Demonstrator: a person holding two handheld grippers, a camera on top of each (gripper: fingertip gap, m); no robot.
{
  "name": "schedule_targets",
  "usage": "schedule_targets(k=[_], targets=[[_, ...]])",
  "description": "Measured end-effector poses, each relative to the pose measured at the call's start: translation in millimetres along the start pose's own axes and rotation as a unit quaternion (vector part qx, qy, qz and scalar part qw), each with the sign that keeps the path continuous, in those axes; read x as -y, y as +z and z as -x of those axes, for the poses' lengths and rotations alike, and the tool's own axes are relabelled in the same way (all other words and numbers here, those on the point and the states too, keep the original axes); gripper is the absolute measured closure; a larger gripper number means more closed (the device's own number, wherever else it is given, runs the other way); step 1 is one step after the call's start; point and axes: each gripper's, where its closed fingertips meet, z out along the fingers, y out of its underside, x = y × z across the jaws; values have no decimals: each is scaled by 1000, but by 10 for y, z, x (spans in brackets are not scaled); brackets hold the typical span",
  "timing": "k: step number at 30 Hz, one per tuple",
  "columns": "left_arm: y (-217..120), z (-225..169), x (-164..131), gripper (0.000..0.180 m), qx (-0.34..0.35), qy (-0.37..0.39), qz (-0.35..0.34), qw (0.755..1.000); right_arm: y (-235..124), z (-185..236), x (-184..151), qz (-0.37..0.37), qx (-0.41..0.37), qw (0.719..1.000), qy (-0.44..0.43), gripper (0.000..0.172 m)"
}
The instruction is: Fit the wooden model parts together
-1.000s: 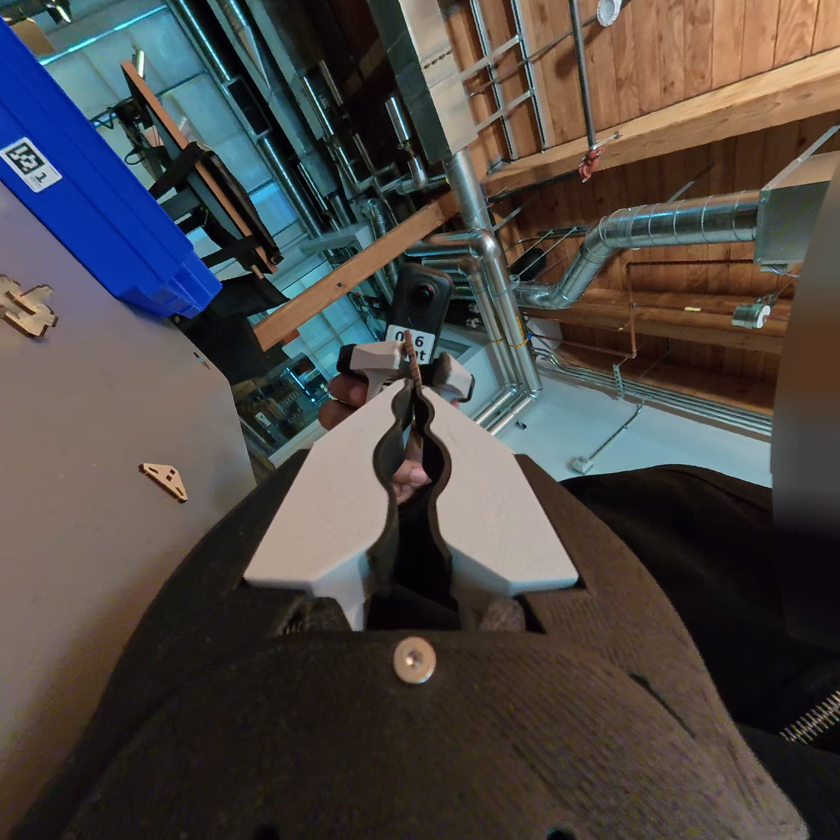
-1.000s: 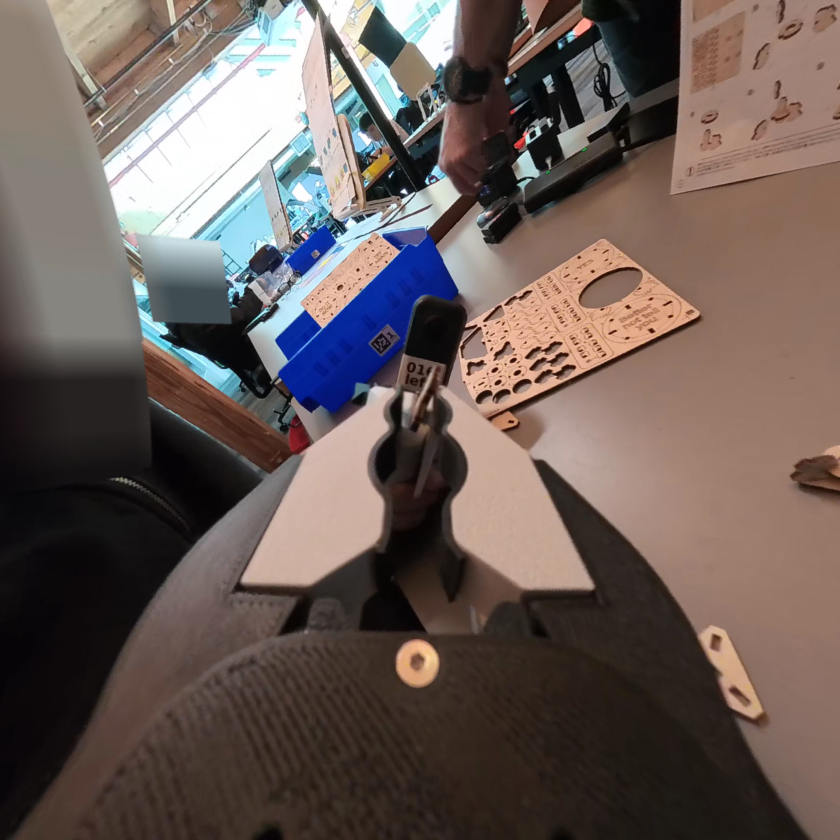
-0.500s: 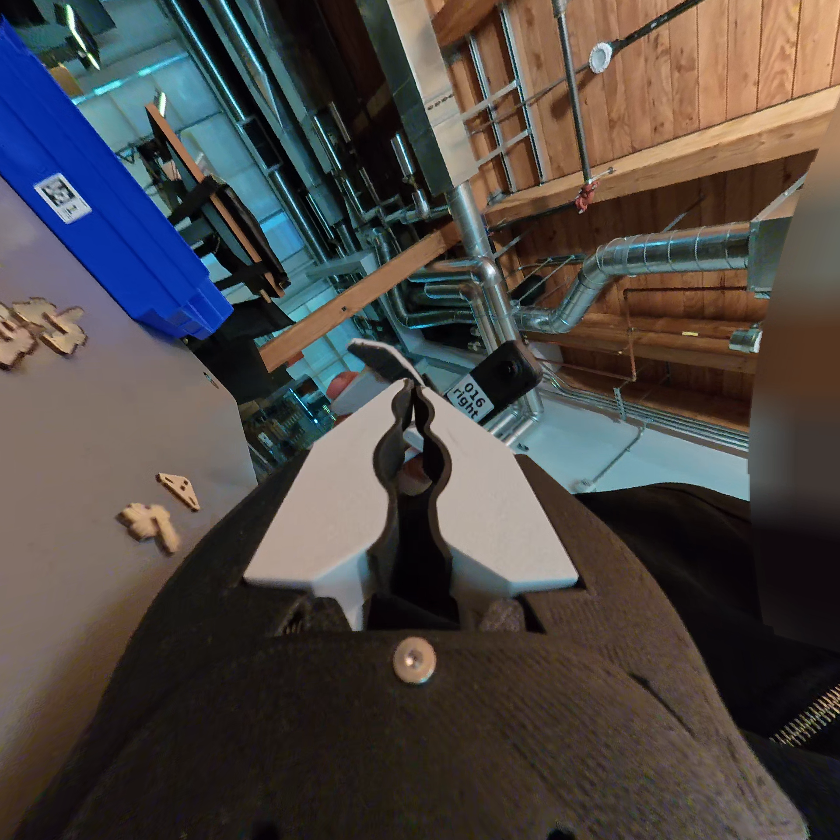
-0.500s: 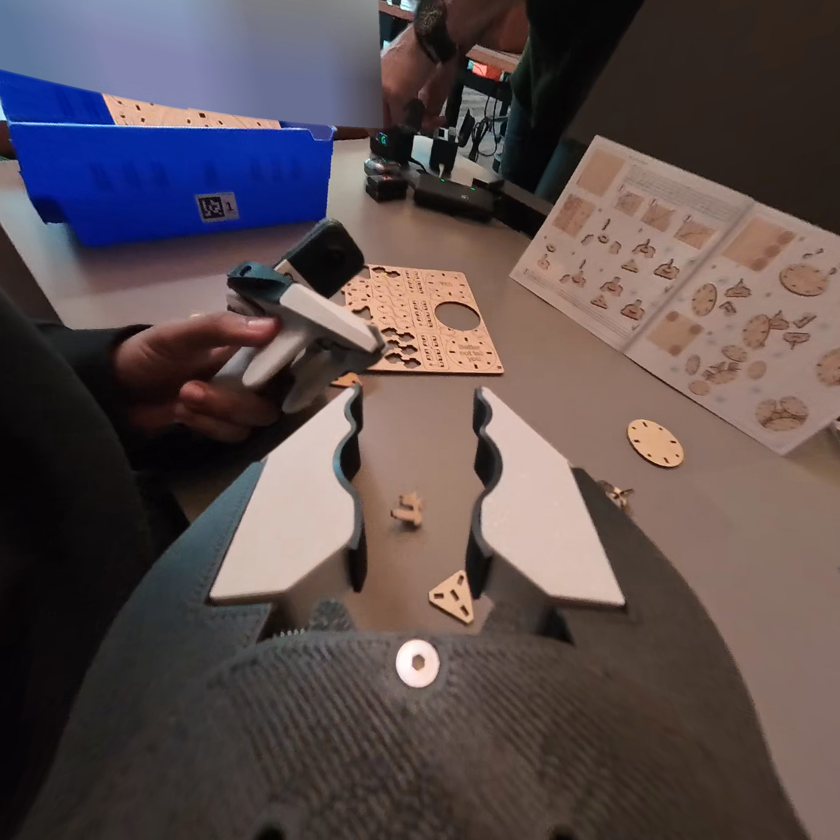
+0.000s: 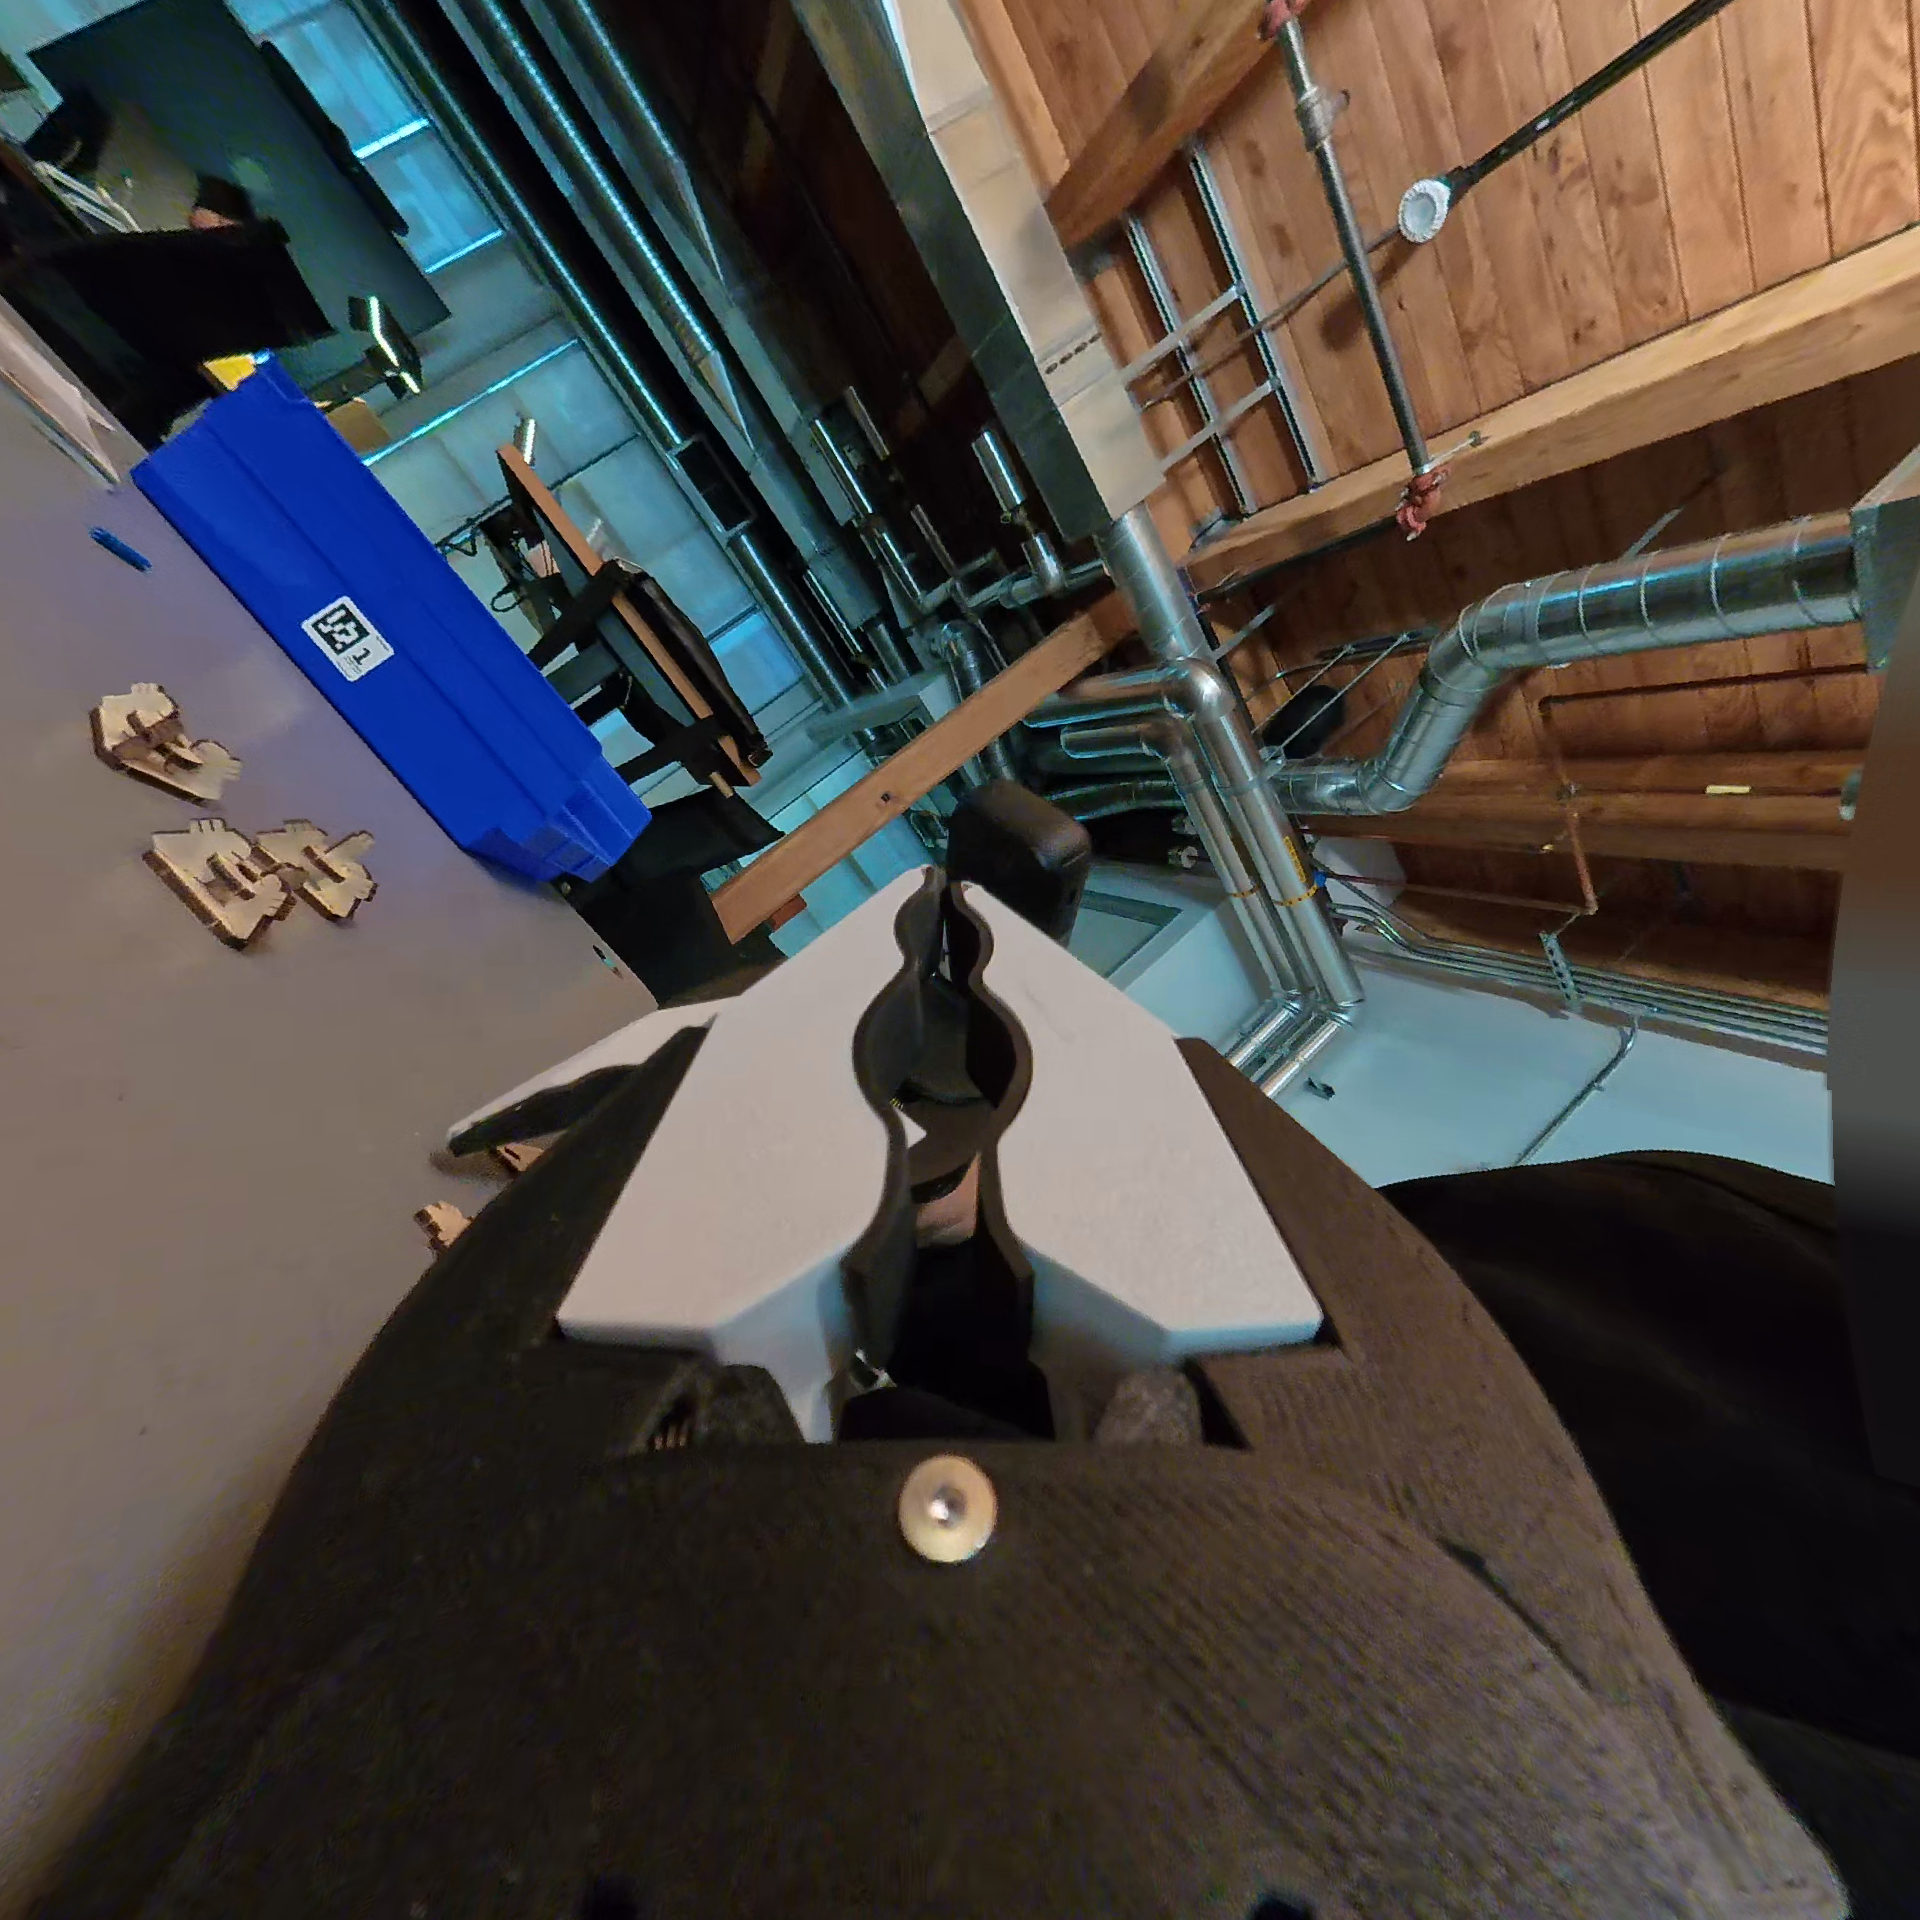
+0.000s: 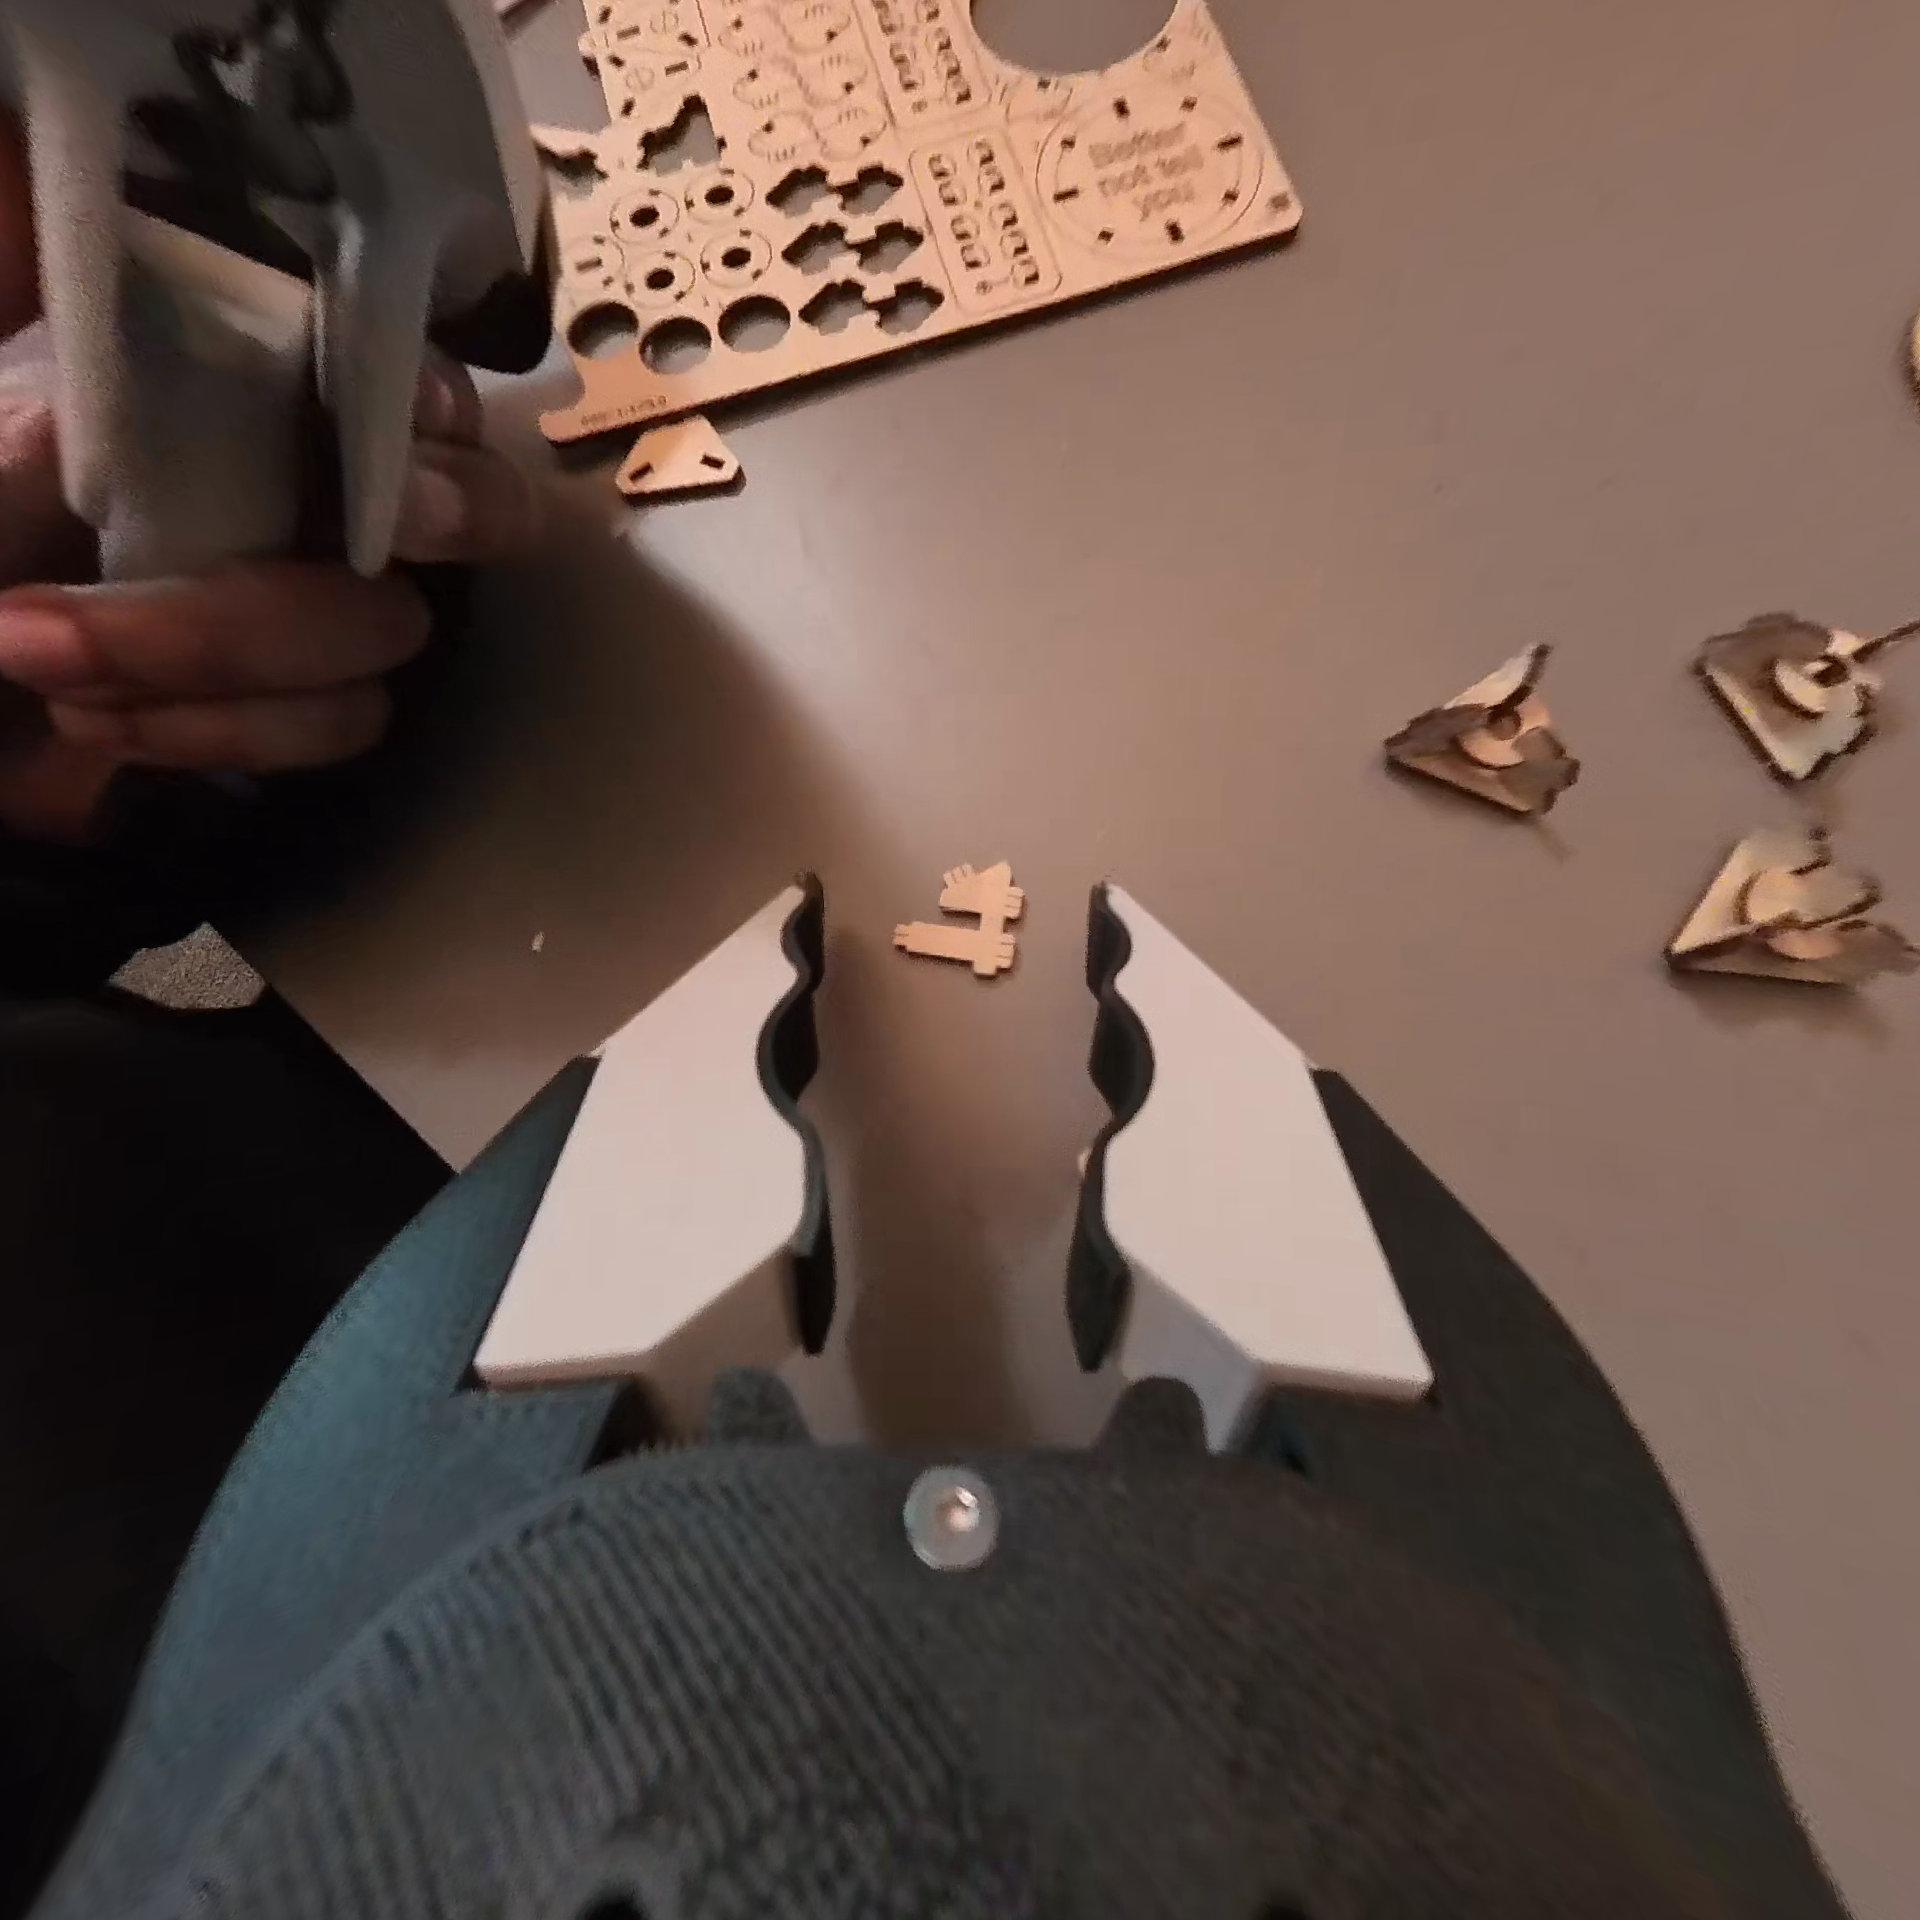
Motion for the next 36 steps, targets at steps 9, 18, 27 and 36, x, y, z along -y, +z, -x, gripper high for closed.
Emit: schedule_targets(k=[9,18,27,36], targets=[[-19,19,35,180,6,0,-12,1000,63,7,-69,19,-23,999,-39,128],[-30,45,58,176,17,3,-22,1000,-159,-7,302,-90,-40,993,-63,149],[87,-157,-113,147,-70,-43,21,996,-1050,533,1138,-434,131,891,7,150],[134,-426,-231,152,-179,-120,55,975,-1039,703,1176,-459,246,850,79,150]])
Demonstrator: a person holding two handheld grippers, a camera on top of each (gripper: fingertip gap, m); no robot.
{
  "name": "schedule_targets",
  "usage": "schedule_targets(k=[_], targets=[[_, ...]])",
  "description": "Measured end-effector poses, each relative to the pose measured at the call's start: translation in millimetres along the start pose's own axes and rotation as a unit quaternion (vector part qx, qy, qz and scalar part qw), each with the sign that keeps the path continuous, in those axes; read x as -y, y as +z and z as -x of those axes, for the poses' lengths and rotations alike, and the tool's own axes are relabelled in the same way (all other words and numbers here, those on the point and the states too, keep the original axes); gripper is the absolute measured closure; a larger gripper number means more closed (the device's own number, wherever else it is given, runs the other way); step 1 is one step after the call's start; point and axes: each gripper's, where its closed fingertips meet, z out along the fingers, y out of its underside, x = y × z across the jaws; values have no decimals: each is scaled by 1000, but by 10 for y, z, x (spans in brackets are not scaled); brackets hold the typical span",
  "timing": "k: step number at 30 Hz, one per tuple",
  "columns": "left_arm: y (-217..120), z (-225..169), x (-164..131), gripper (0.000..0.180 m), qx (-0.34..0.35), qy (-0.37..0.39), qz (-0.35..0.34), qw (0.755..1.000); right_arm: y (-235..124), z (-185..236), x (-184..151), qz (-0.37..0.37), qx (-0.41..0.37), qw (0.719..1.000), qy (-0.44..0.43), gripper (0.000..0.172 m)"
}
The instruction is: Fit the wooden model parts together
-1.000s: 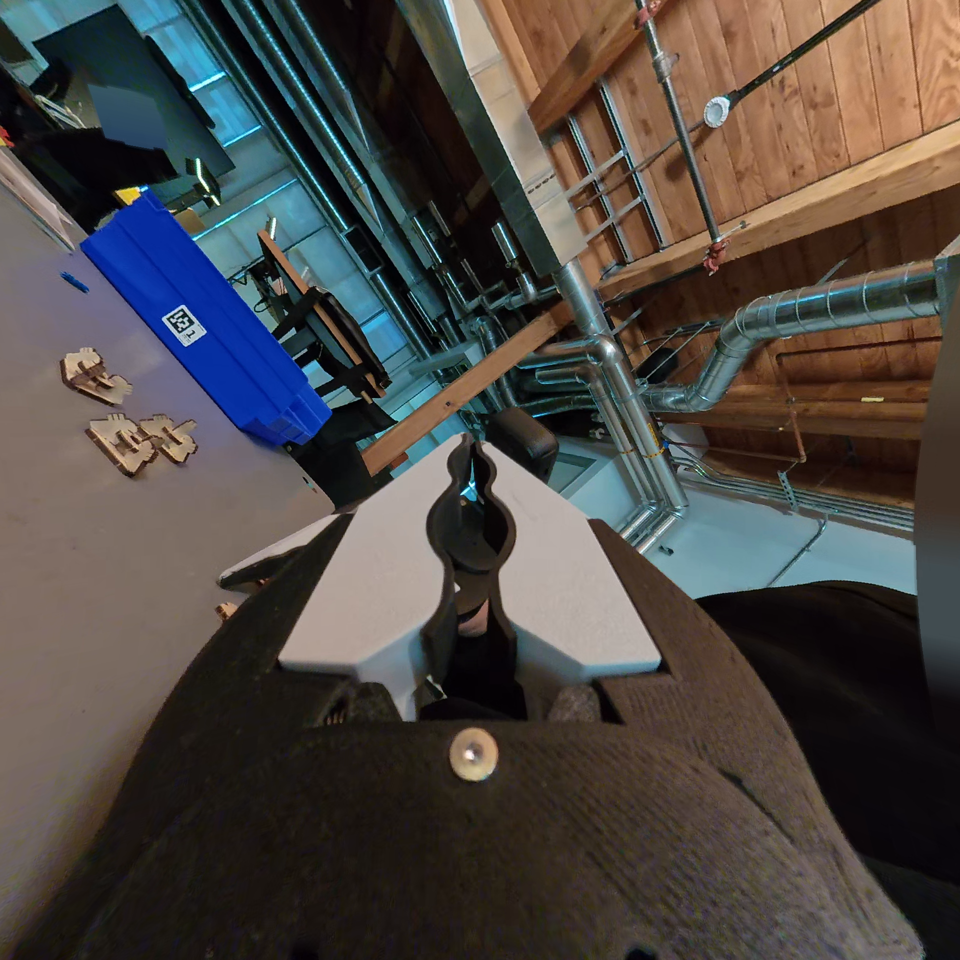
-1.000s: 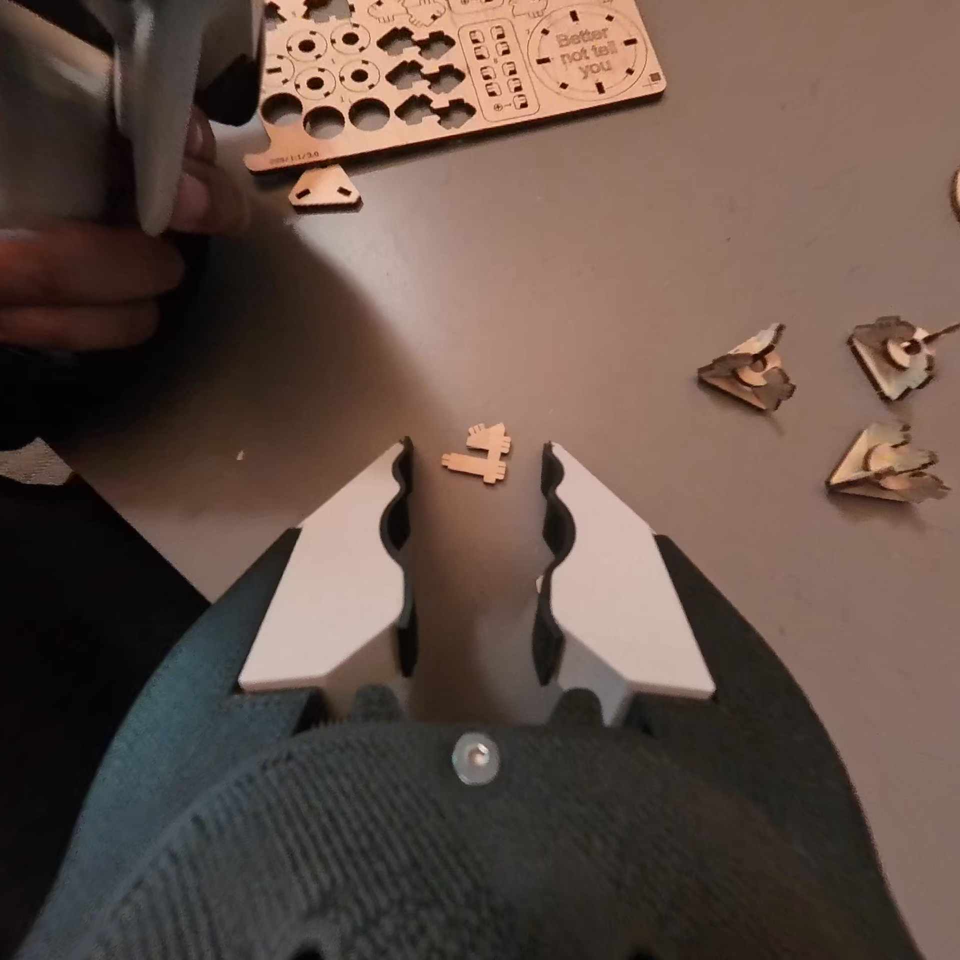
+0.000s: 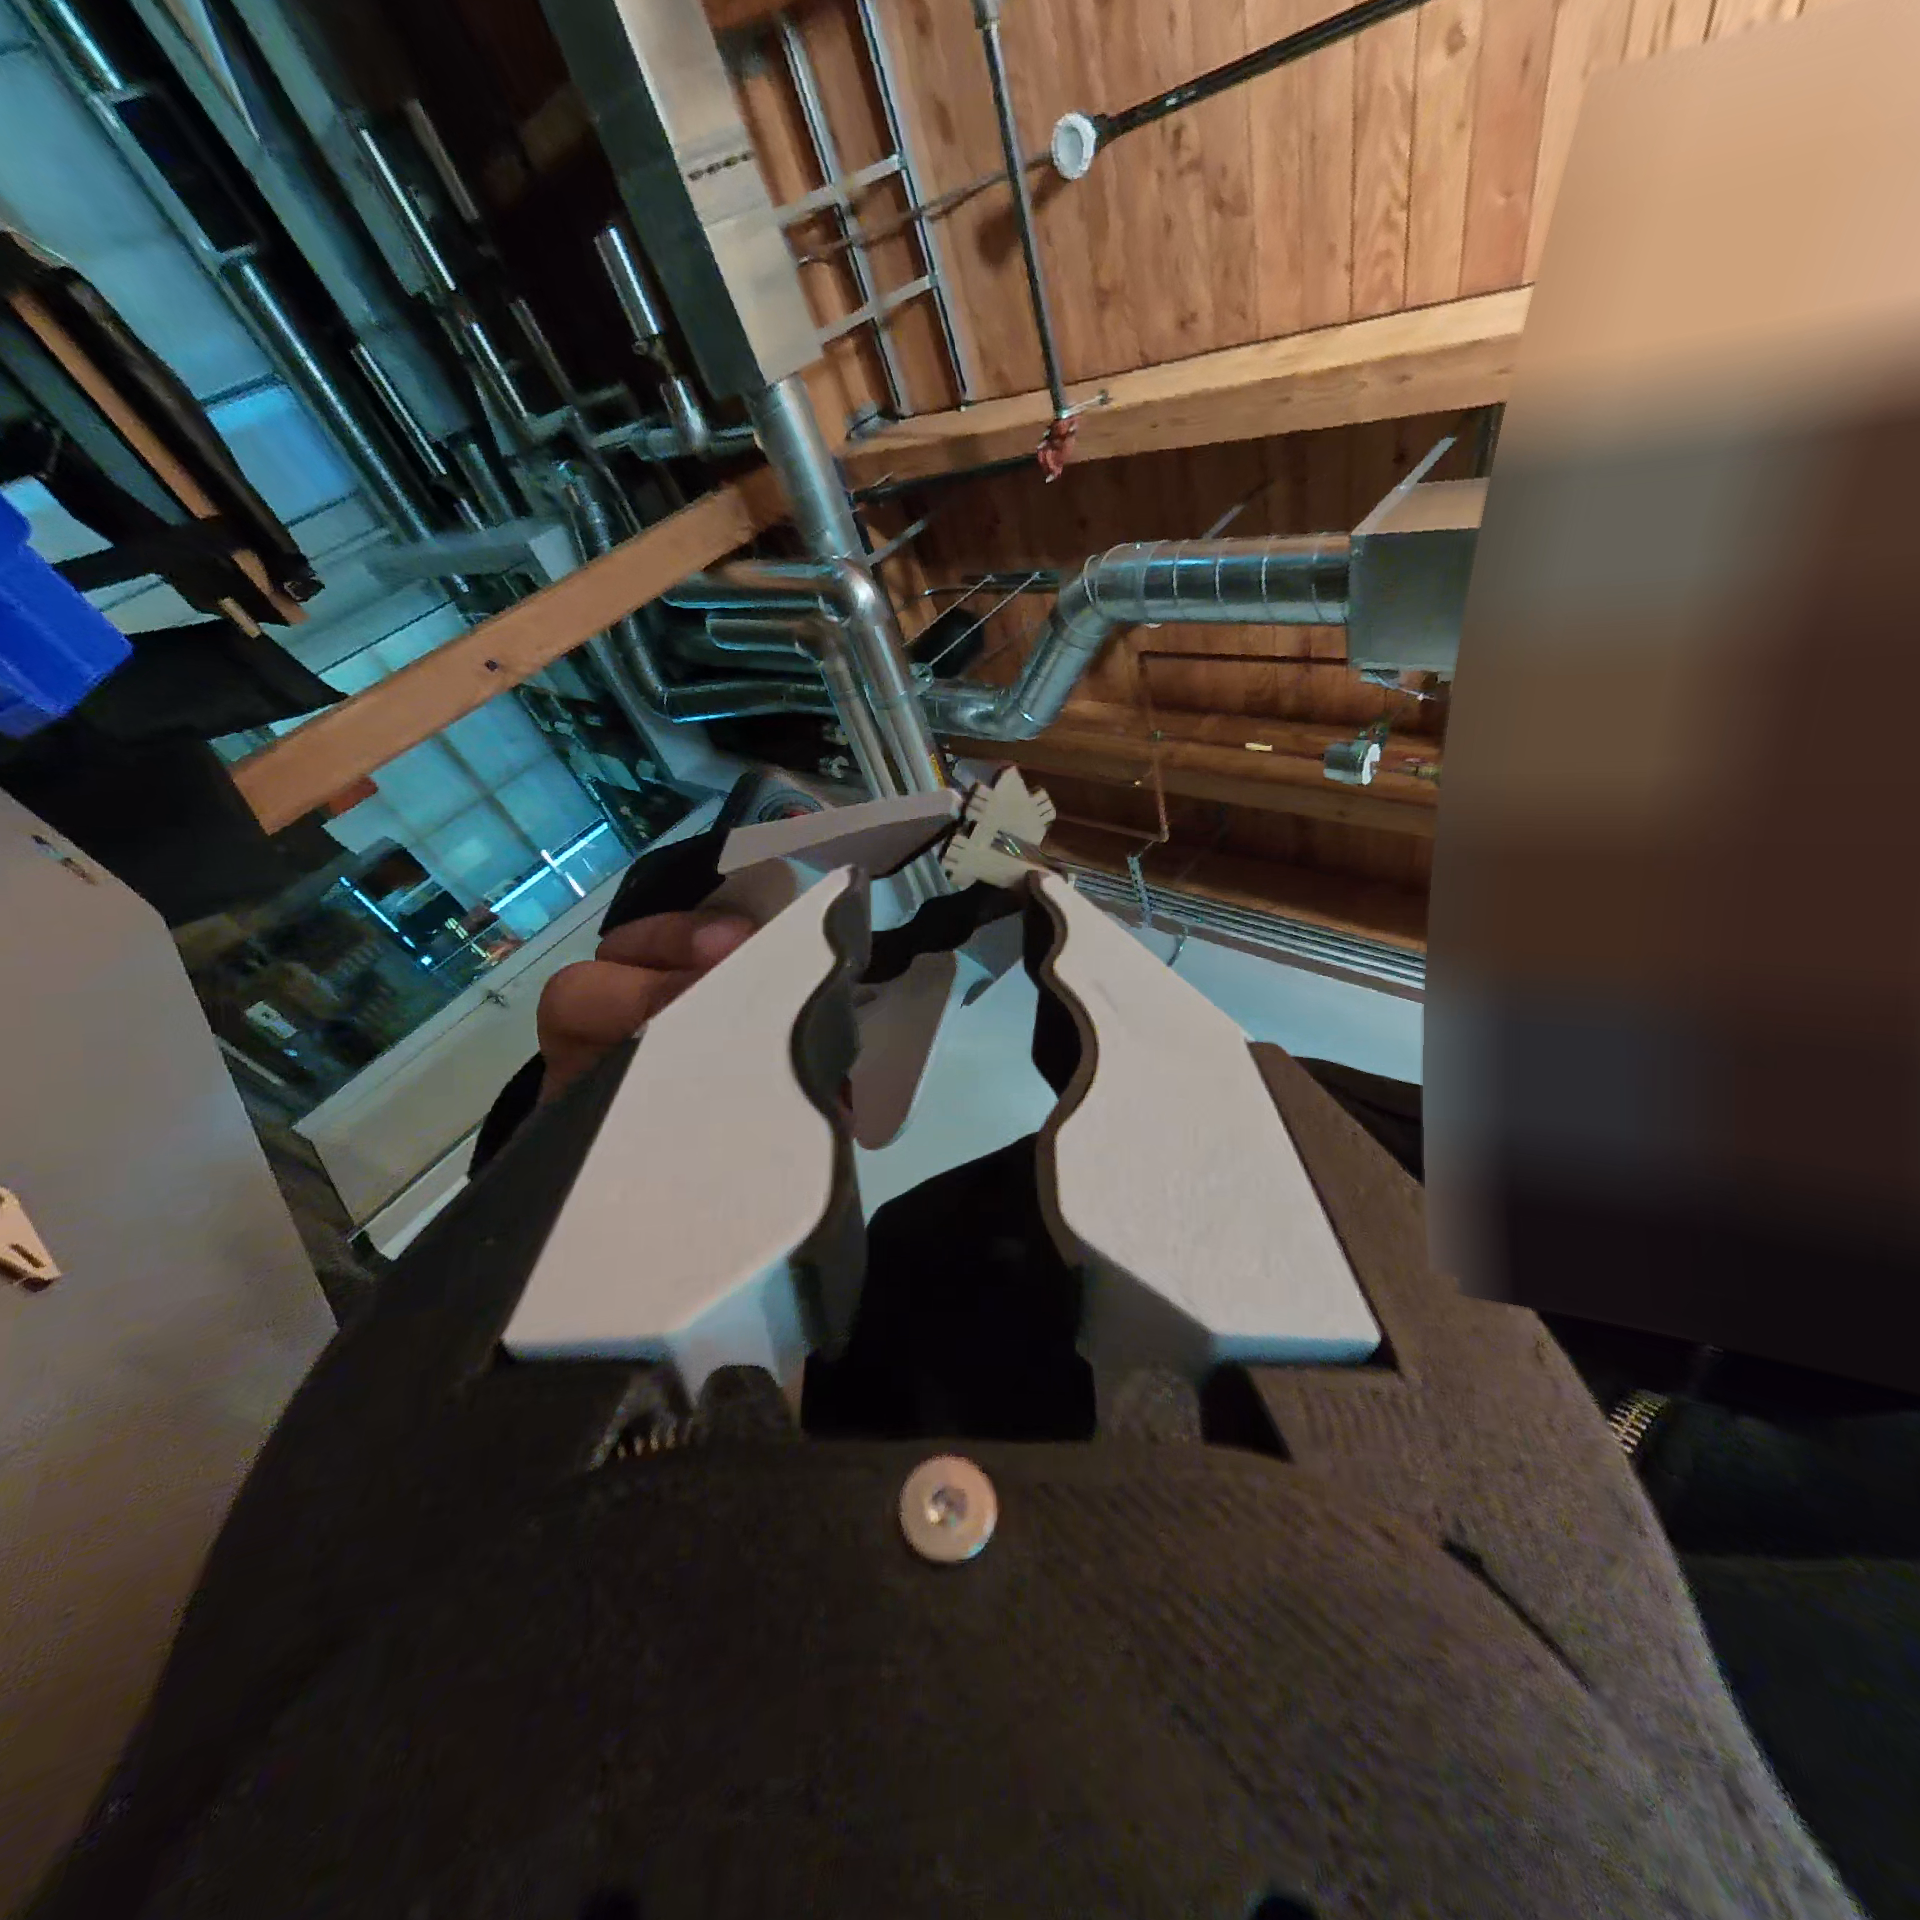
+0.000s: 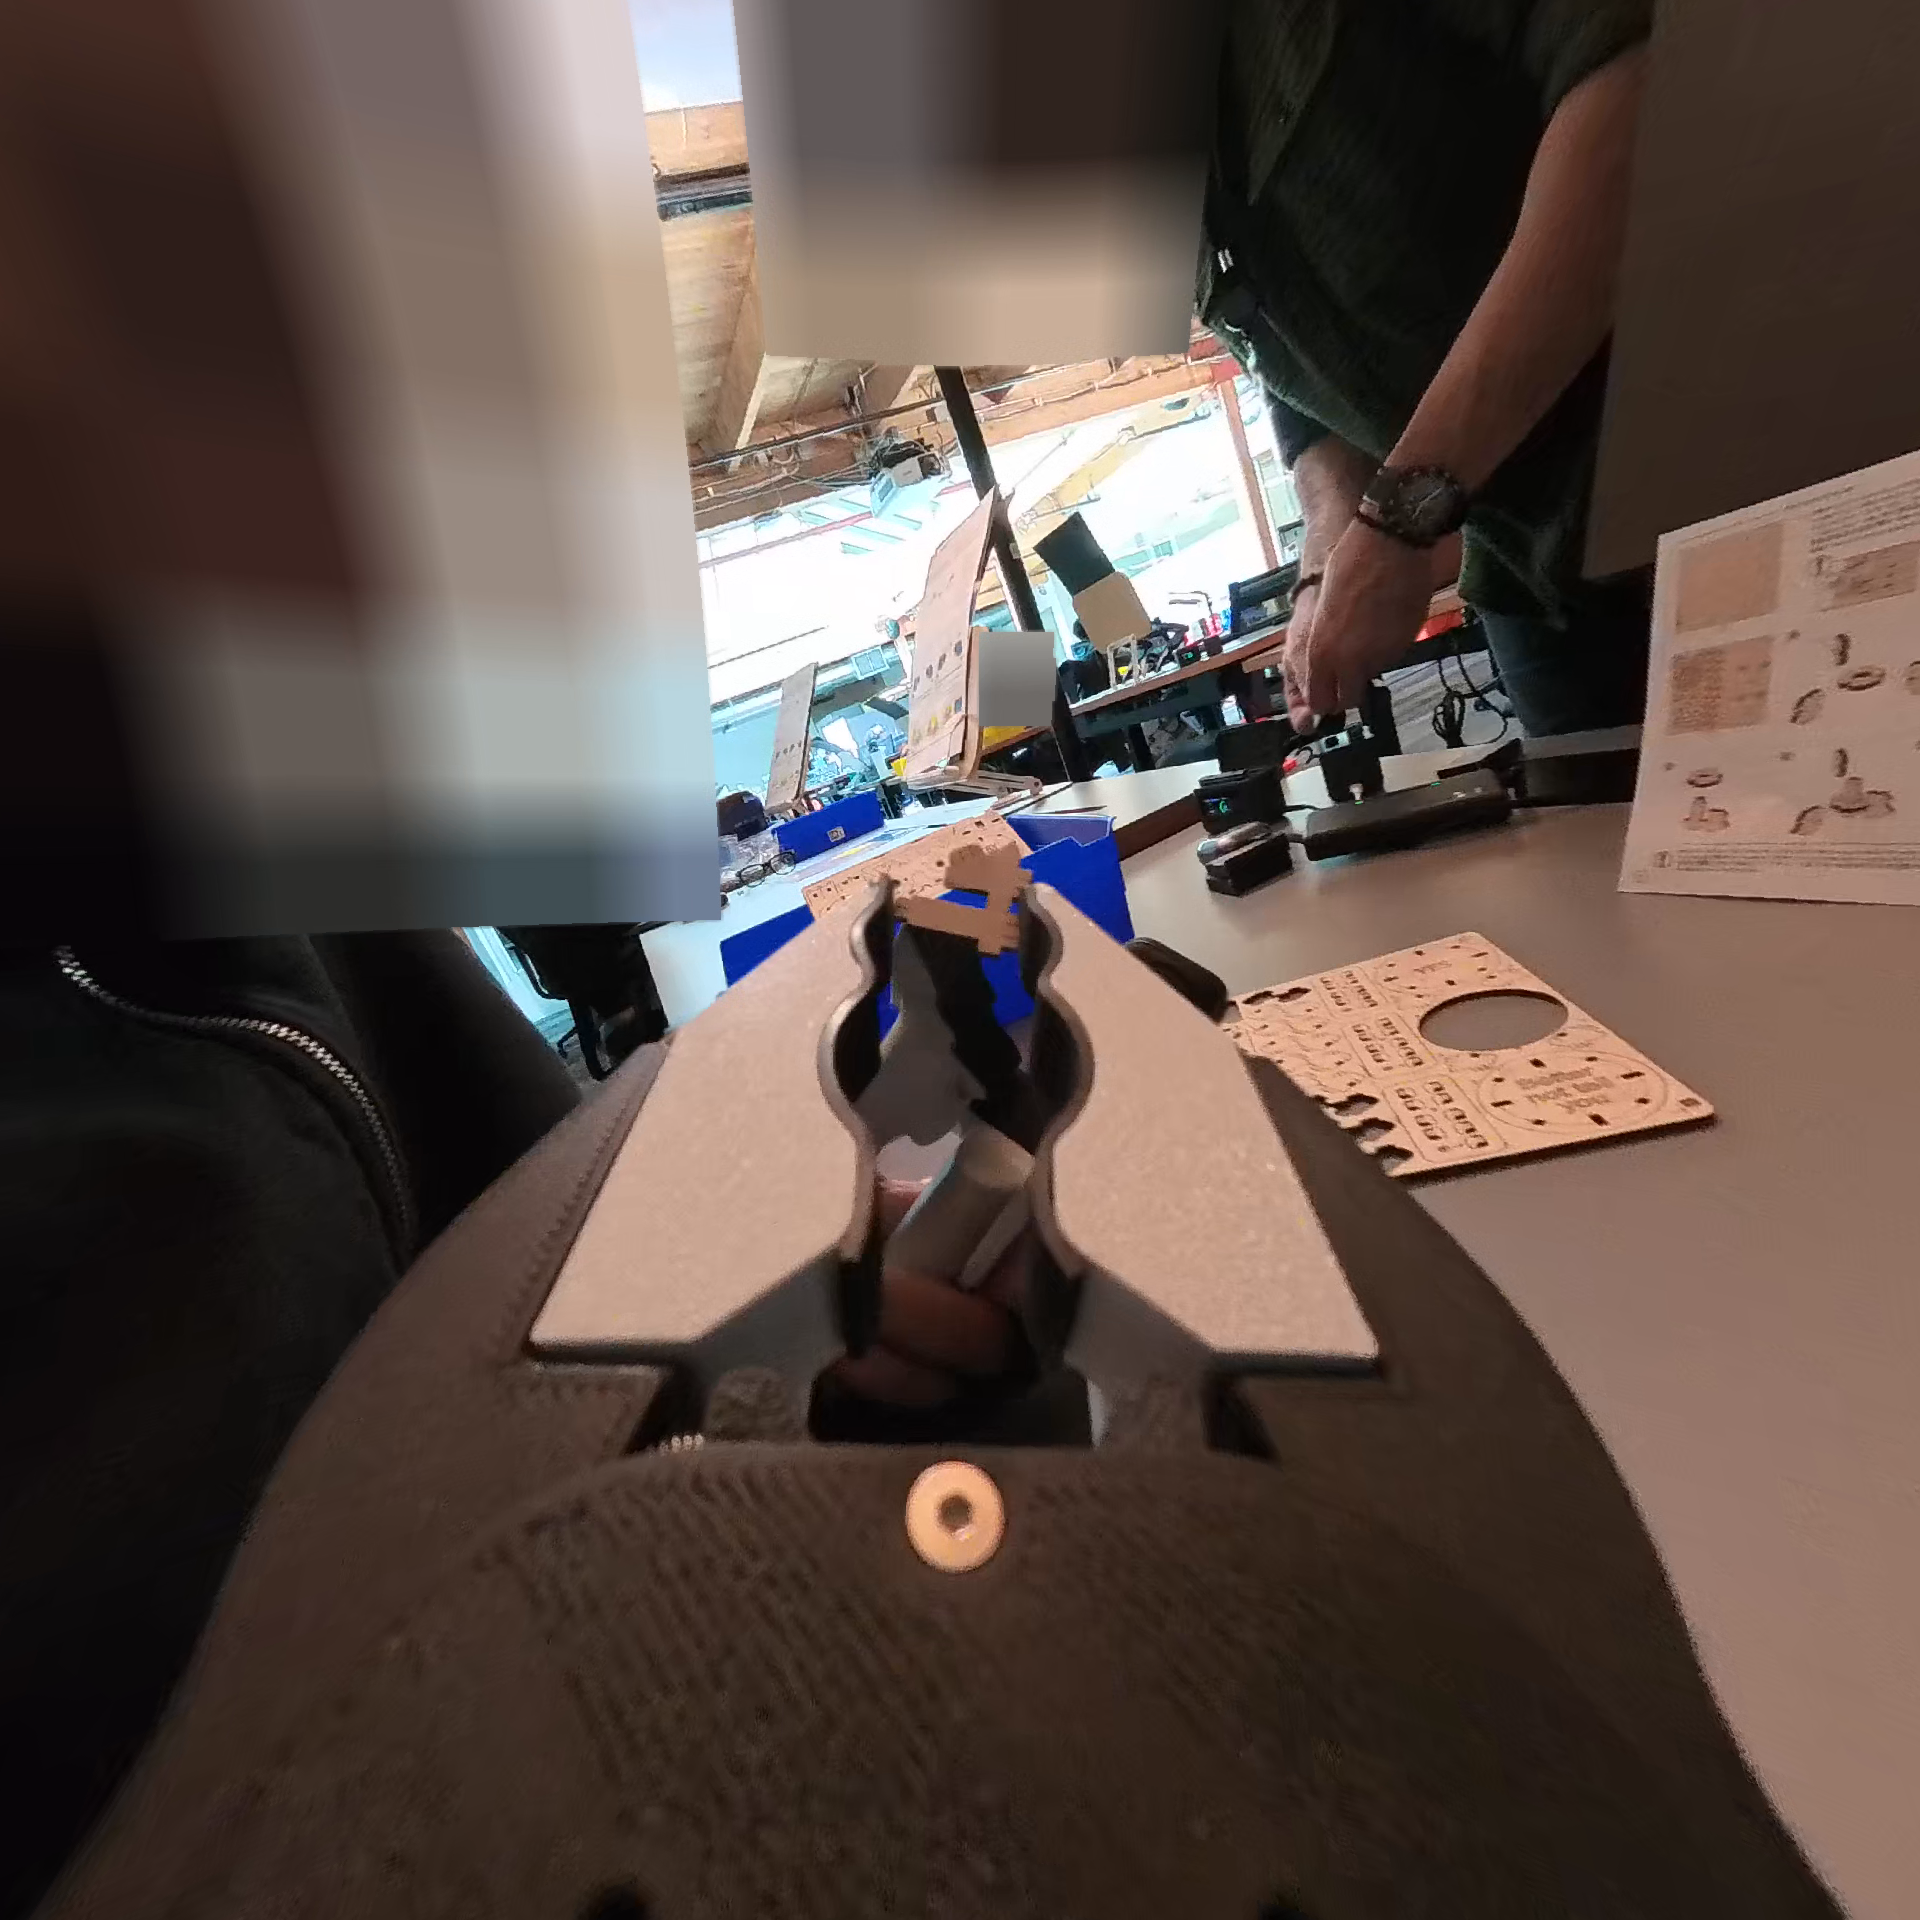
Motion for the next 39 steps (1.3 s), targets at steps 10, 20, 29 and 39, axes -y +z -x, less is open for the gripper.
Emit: schedule_targets(k=[10,20,29,39], targets=[[-3,-18,-5,171,-6,-2,3,1000,-44,4,-5,-2,-2,1000,-8,151],[-7,-23,8,170,-7,-2,0,1000,-55,29,-23,1,6,1000,-9,151],[-7,17,-14,176,3,-7,6,1000,-109,50,70,-4,-5,999,-46,160],[-20,38,-6,178,12,1,5,1000,-191,23,106,3,-29,996,-84,172]])
